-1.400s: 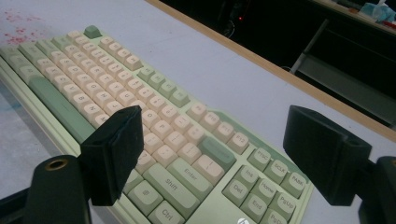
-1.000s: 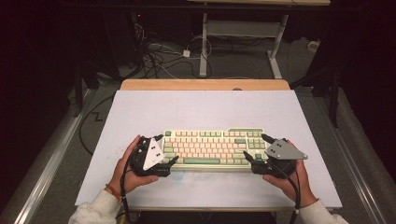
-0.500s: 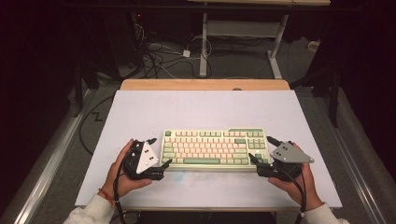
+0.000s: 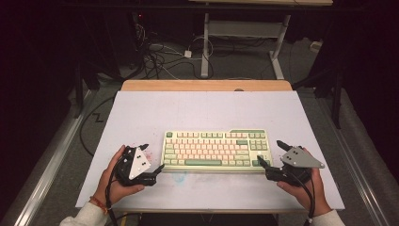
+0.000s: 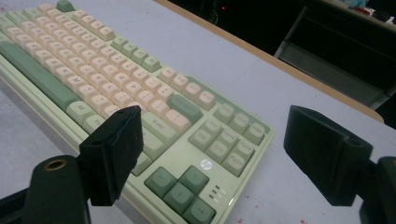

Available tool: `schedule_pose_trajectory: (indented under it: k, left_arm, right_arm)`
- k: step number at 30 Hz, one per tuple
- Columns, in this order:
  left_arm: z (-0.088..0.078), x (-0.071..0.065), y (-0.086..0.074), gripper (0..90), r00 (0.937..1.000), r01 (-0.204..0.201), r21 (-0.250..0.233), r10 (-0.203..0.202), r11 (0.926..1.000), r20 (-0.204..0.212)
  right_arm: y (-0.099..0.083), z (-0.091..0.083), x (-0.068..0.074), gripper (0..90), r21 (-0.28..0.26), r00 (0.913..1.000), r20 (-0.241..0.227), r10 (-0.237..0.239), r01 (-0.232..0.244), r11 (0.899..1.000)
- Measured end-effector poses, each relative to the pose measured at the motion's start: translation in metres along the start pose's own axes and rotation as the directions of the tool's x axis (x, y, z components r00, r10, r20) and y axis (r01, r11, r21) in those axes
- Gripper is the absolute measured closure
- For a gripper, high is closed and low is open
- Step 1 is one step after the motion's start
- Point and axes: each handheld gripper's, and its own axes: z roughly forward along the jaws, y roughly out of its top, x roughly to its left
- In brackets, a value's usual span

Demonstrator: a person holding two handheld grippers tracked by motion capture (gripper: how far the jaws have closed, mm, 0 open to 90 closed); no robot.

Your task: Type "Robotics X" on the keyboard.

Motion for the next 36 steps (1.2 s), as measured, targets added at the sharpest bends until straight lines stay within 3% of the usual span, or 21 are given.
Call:
schedule_pose_trajectory:
  k: [23,27,30,36]
  left_arm:
    - [0.002,0.012,-0.034,16.3,0.9993,0.033,0.099,-0.035,0.9945,0.012]
    - [0.002,0.015,-0.040,16.3,0.9971,0.072,0.094,-0.074,0.9930,0.018]
    - [0.004,0.015,-0.043,16.3,0.9952,0.092,0.100,-0.095,0.9907,0.025]
    - [0.007,0.012,-0.044,16.3,0.9951,0.091,0.110,-0.095,0.9897,0.027]
  right_arm:
    - [-0.045,-0.007,-0.017,20.1,0.078,0.9950,0.062,0.079,-0.083,0.993]
    - [-0.055,-0.007,-0.020,20.1,0.103,0.9937,0.079,0.080,-0.088,0.991]
    - [-0.057,-0.007,-0.022,20.6,0.090,0.9901,0.088,0.110,-0.118,0.989]
    - [-0.056,-0.007,-0.018,20.5,0.081,0.9927,0.068,0.100,-0.105,0.991]
